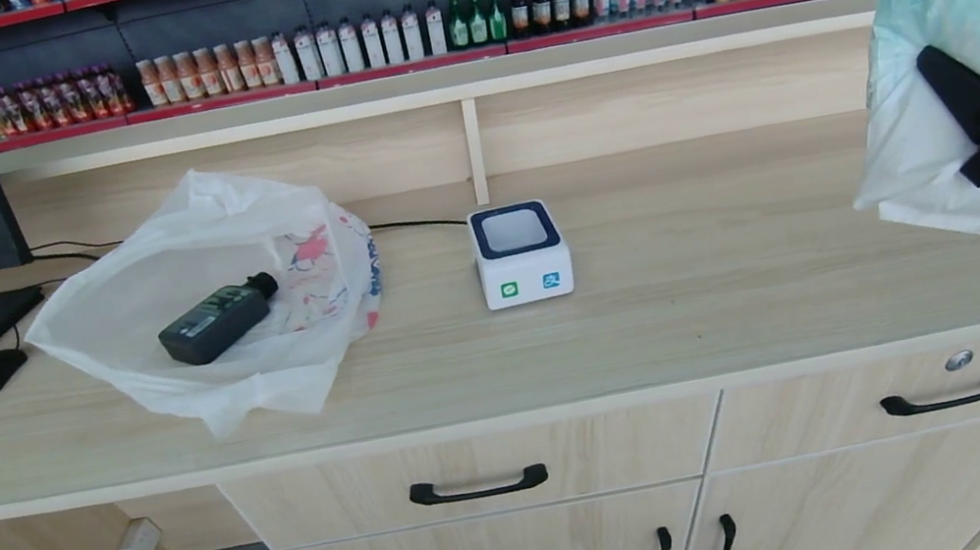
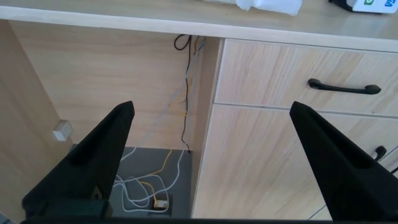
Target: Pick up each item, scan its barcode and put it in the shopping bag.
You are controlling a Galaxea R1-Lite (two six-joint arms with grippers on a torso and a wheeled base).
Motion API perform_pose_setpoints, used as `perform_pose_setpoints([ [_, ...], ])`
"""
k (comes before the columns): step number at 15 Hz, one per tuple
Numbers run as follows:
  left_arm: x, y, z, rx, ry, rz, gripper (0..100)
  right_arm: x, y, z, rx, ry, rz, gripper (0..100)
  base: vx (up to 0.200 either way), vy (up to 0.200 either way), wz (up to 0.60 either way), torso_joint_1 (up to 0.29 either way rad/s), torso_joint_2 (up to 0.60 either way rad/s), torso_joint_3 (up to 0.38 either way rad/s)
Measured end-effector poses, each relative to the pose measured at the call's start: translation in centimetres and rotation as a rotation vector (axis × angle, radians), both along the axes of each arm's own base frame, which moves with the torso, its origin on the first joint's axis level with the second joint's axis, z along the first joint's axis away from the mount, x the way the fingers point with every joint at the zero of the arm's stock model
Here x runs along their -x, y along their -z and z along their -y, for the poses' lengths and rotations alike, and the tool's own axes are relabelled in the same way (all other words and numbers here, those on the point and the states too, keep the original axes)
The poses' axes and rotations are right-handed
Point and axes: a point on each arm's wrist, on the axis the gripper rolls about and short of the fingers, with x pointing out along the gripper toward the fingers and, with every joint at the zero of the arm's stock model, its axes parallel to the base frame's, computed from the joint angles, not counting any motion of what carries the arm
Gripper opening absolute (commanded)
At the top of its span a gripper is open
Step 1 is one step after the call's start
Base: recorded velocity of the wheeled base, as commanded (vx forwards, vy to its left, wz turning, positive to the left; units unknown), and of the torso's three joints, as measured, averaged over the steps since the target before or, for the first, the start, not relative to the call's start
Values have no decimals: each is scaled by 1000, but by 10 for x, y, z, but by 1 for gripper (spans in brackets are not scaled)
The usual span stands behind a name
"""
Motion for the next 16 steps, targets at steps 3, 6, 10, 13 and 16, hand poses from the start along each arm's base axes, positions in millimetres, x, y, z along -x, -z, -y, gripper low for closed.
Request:
perform_pose_setpoints([
  [3,0,0,0,2,0,1,100,-1,-2,-2,2,-5,7,0,0,200,0,2,7,4],
  [6,0,0,0,3,0,1,100,2,-6,-14,-23,-22,22,0,0,200,0,1,1,1],
  [10,0,0,0,3,0,1,100,4,-8,-26,-64,-49,26,0,0,200,0,2,2,5],
  [13,0,0,0,3,0,1,100,-2,-9,-29,-67,-56,26,0,0,200,0,5,2,2],
  [16,0,0,0,2,0,1,100,-11,-8,-32,-66,-67,22,0,0,0,0,0,0,0],
])
